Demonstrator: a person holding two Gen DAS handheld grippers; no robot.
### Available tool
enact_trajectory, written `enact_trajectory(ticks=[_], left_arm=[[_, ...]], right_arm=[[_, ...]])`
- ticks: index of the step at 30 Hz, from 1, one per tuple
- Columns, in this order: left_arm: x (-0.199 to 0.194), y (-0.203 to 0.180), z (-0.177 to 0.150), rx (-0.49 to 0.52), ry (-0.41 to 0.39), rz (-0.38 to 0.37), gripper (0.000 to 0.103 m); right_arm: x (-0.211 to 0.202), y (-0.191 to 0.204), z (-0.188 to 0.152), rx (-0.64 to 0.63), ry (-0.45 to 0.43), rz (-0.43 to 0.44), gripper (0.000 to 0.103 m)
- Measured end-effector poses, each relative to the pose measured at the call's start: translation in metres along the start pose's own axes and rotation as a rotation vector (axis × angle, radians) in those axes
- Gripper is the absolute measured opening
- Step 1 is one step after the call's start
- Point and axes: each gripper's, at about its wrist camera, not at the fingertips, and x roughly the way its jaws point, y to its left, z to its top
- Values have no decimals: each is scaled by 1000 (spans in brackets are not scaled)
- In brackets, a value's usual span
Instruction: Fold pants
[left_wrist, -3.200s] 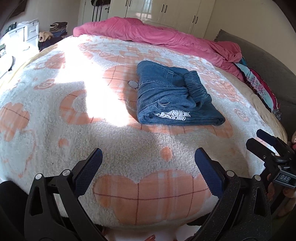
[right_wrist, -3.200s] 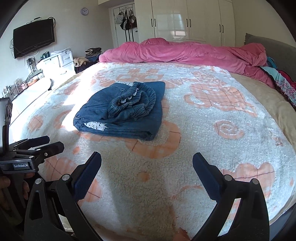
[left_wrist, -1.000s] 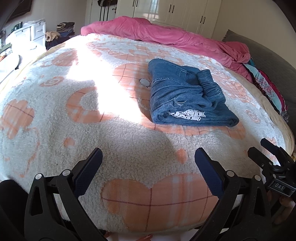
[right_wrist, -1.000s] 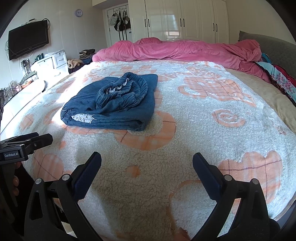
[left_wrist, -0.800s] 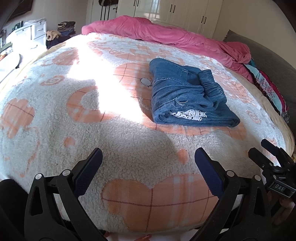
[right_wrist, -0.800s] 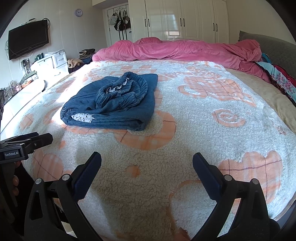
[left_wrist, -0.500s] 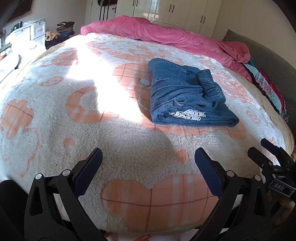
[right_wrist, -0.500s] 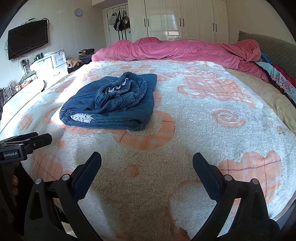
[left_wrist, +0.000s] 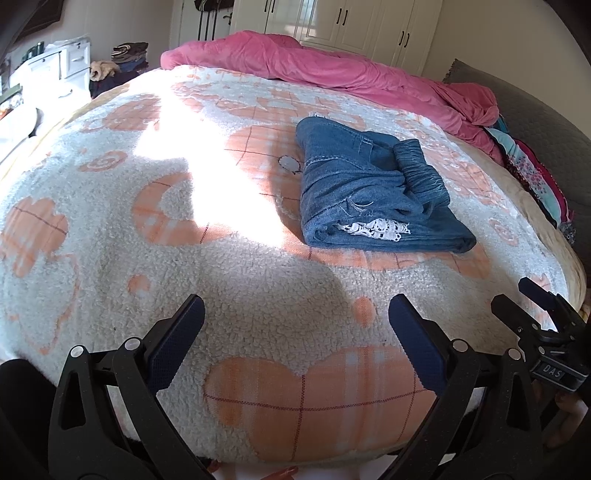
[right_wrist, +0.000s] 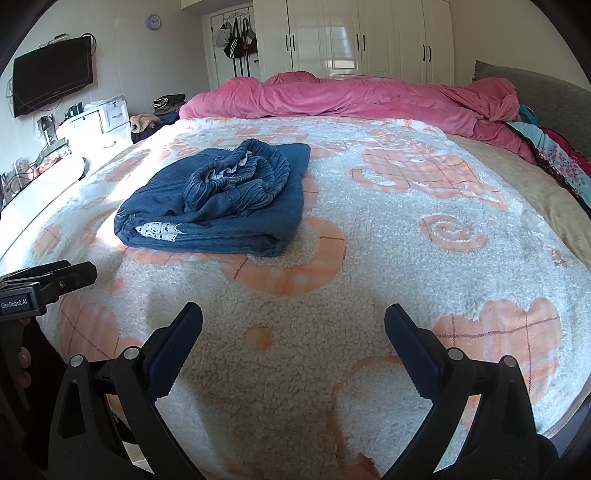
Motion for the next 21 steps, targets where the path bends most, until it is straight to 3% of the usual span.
enact_trajectory(ticks=[21], left_arm=[[1,3,2,6,24,-33,94]], right_arm=[[2,-1,0,-1,11,-24,99]])
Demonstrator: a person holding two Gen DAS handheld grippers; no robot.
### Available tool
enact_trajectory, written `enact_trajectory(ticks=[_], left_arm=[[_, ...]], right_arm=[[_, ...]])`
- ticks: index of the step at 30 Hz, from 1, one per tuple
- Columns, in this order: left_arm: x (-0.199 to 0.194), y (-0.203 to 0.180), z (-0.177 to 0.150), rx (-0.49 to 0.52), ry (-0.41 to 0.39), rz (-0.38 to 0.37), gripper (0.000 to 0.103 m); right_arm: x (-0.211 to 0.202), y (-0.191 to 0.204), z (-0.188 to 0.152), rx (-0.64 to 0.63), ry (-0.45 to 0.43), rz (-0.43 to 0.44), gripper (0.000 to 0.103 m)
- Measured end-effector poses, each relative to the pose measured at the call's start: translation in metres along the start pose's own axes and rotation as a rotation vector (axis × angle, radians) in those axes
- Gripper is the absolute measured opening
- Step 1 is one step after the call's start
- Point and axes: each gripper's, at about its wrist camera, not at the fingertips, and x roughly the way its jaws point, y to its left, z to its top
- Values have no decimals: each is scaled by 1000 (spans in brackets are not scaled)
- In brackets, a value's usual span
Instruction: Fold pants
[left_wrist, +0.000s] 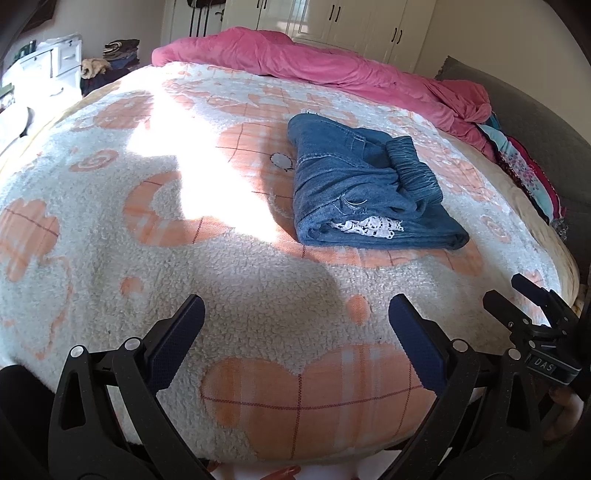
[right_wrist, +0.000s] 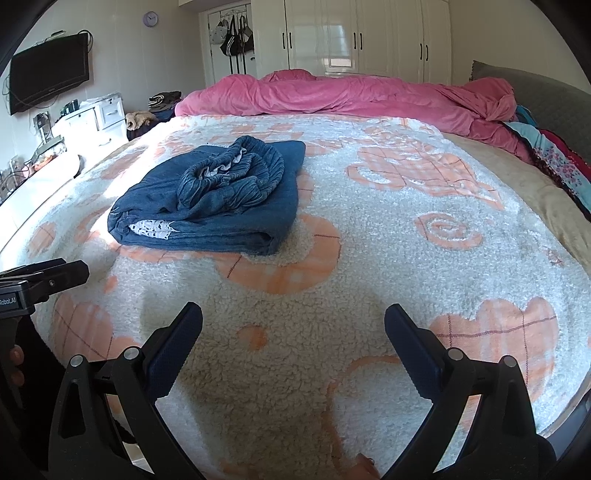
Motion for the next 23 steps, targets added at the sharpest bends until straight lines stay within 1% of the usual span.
enact_trajectory(ticks=[3,7,8,10,12,14,18,19,20,22,23], left_arm=[[3,4,3,-3,7,29,94],[7,12,10,-3,26,113,94],[7,15,12,-5,32,124,94],[7,25,16,-26,41,111,94],[5,38,22,-49,32,95,94],[6,57,36,-69,28,125,94],[28,120,84,-139,52,259,94],[36,137,95,-160,56,295,94],[47,155,109,-174,61,329,94],[68,183,129,-203,74,393,94],[80,192,135,-199,84,425,94]], right_arm=[[1,-3,1,6,5,-9,99],[4,-13,6,32,26,-25,99],[5,-18,8,46,39,-33,99],[7,-30,14,73,56,-49,99],[8,-46,22,89,63,-88,99],[8,-73,35,114,52,-154,99],[22,-153,67,186,51,-278,99],[34,-181,77,203,84,-331,99],[43,-202,83,219,108,-354,99],[64,-247,94,256,147,-427,99],[76,-267,97,276,162,-458,99]])
